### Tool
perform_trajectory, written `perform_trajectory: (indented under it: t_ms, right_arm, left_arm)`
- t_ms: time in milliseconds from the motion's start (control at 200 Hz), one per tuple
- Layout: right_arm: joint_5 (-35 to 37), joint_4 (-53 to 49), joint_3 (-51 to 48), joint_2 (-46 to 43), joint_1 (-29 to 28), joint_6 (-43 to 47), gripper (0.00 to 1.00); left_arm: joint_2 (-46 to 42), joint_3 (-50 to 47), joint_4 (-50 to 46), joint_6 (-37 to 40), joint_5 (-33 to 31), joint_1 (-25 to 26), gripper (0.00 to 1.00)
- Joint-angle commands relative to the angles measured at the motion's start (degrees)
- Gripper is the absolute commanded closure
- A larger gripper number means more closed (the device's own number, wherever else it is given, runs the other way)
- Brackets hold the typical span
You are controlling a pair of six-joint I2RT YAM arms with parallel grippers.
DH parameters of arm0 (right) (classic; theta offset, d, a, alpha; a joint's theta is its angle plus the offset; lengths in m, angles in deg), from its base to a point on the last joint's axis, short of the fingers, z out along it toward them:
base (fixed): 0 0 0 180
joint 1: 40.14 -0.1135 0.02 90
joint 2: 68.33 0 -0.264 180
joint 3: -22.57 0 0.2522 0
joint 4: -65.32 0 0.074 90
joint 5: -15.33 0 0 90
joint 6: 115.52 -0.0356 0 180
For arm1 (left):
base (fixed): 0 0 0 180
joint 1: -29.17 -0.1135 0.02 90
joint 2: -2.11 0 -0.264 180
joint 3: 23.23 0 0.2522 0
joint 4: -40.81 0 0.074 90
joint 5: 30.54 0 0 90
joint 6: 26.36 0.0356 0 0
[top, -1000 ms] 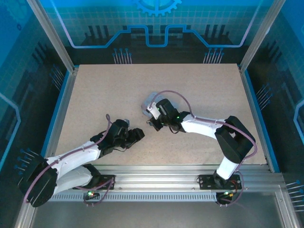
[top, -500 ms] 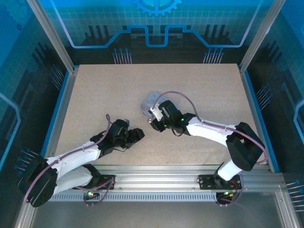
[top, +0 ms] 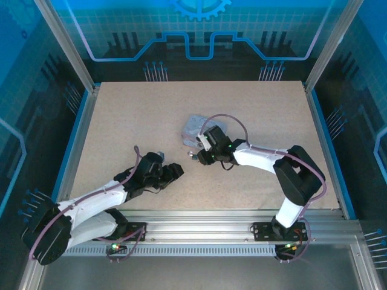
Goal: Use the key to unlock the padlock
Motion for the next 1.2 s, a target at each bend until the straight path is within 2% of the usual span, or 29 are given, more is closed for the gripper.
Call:
perform_trajectory:
  t_ms: [0,260,720,1191]
  right_arm:
    - [0.8,-0.6,2.9,1.6,1.6,-1.4,0.59]
    - [-3.3,-1.4,6.3,5.5,0.8,-1.0,0.54]
    - [-2.4,-0.3,10.1,12.8,-0.9,-3.4,0.52]
    - [-4.6,0.0,9.3,14.2,-6.2,-3.6,0.58]
  left_arm:
    - [-0.8,-1.1,0.6,-0.5,-0.9,0.4,0.4]
    - [-1.2,-1.0,0.6,-0.6,-0.9,0.4,0.4]
    - [-1.4,-1.2,0.1,-0.7,-1.0,0.4,0.4]
    - [-2.1,-1.7,-0.1,-1.0,-1.5,0.4,0.4]
